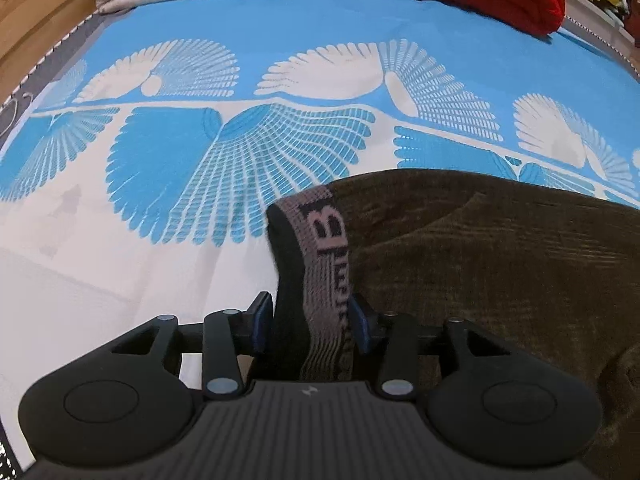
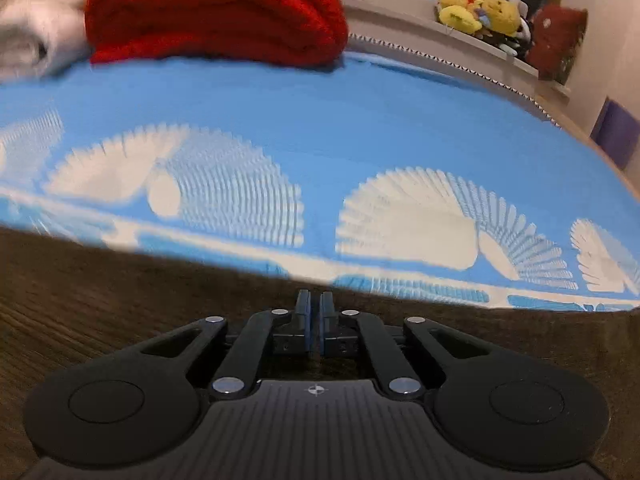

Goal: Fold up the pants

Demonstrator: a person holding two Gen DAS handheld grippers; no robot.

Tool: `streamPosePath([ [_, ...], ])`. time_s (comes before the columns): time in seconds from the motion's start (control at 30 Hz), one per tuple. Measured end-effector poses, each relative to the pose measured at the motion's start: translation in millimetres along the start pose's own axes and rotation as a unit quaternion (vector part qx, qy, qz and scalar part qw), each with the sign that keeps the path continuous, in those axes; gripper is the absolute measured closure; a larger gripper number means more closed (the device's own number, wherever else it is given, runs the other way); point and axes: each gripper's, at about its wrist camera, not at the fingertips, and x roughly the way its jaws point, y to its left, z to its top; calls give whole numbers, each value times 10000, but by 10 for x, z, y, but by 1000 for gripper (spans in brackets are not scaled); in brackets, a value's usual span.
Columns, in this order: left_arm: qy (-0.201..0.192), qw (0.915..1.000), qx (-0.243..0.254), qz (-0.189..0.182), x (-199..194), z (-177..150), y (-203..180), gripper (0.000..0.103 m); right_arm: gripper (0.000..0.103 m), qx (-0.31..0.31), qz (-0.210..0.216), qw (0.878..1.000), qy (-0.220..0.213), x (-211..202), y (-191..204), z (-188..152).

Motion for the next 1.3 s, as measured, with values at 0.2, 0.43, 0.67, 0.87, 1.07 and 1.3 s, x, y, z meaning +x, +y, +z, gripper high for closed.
streamPosePath([
  [0.2,123,9977,-443,-497,-446,-235,150,56,57,307,330,9976,-525,-1040,-394,64],
  [0.43,484,9981,-3,-387,-826,-1034,419,29,54,13,136,9940,-1087,-2413,-845,-372],
  [0.67,928,9938,476,-391,-609,-1669,558,53,50,1069,-616,9862,-1107,-3220,-1516,-844],
  [0.87,752,9952,458,-430,-911,-1615,585,79,50,1326,-1117,9805,-923,-3499,-1801,-1174],
  [1.07,1191,9898,740,234,-991,-1728,509,68,50,1432,-1200,9795,-757,-3496,-1985,-1297],
  [1.3,268,9949,971,-9,-1421,-1678,236,54,49,1216,-1046,9868,-244,-3241,-1938,-1326],
])
